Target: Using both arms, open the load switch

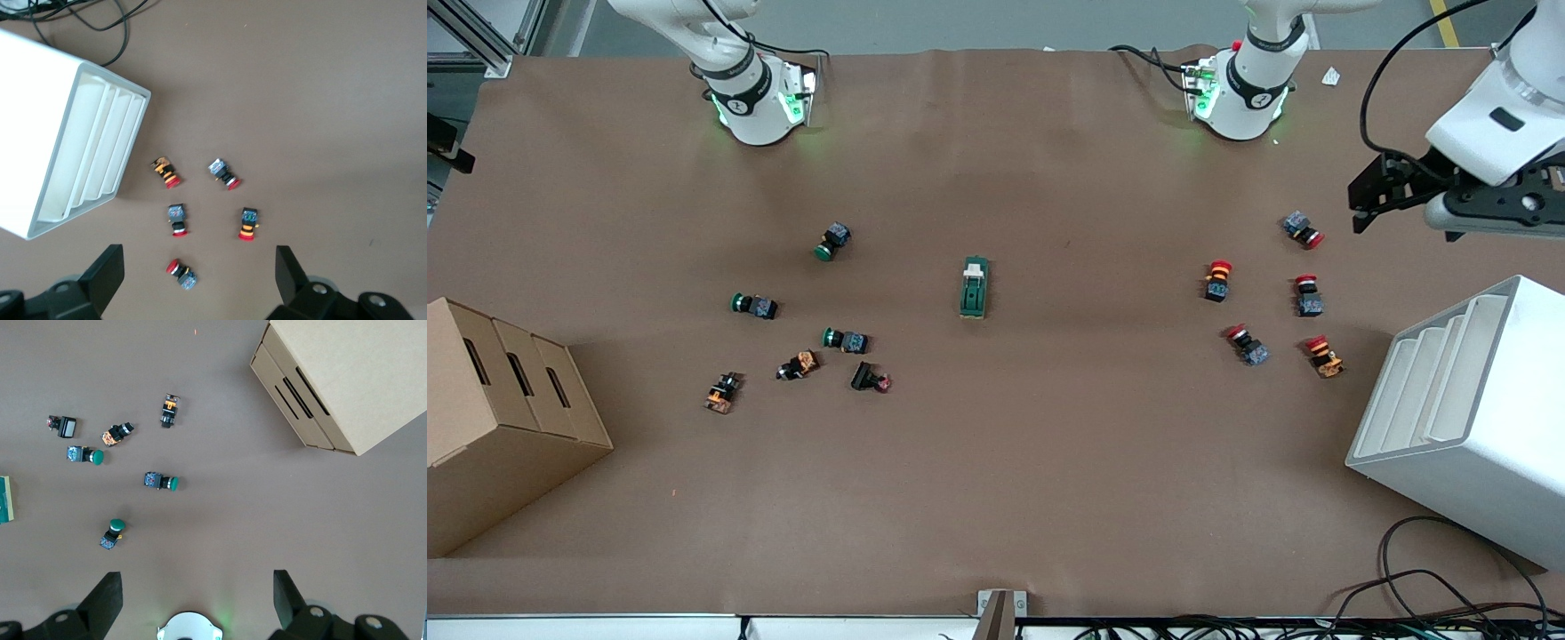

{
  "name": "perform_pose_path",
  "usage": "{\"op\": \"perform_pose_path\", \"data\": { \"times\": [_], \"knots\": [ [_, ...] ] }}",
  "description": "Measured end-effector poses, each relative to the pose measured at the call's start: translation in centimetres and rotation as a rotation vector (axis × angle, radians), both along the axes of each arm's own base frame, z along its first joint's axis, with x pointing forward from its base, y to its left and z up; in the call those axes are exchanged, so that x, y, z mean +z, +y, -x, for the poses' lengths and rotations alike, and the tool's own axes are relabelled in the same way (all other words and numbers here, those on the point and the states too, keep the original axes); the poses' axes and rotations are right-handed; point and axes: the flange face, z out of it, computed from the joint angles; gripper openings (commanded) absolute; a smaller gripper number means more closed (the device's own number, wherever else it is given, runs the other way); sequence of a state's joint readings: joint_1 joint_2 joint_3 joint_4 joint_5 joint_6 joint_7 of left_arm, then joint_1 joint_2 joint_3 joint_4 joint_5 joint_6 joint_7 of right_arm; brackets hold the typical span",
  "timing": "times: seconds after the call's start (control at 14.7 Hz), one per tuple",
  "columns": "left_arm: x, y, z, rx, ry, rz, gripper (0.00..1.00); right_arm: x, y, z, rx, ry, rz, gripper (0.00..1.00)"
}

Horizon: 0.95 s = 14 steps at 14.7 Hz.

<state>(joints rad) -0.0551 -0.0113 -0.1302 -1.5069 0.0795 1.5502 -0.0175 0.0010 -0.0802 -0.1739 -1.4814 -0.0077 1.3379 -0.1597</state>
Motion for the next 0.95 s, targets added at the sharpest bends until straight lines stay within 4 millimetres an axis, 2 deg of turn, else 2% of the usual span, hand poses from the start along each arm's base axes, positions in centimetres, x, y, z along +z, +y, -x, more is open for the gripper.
{"op": "perform_pose_path", "data": {
  "times": [0.41,0.68,0.95],
  "knots": [
    [-0.7,2.7,1.6,0.049,0.038,0.073,1.00,0.4,0.0,0.5,0.010,-0.008,-0.002,1.00],
    [-1.2,2.9,2.4,0.055,0.054,0.068,1.00,0.4,0.0,0.6,0.010,-0.007,-0.002,1.00],
    [-0.7,3.3,2.6,0.059,0.045,0.068,1.00,0.4,0.0,0.6,0.010,-0.005,-0.003,1.00]
  ]
}}
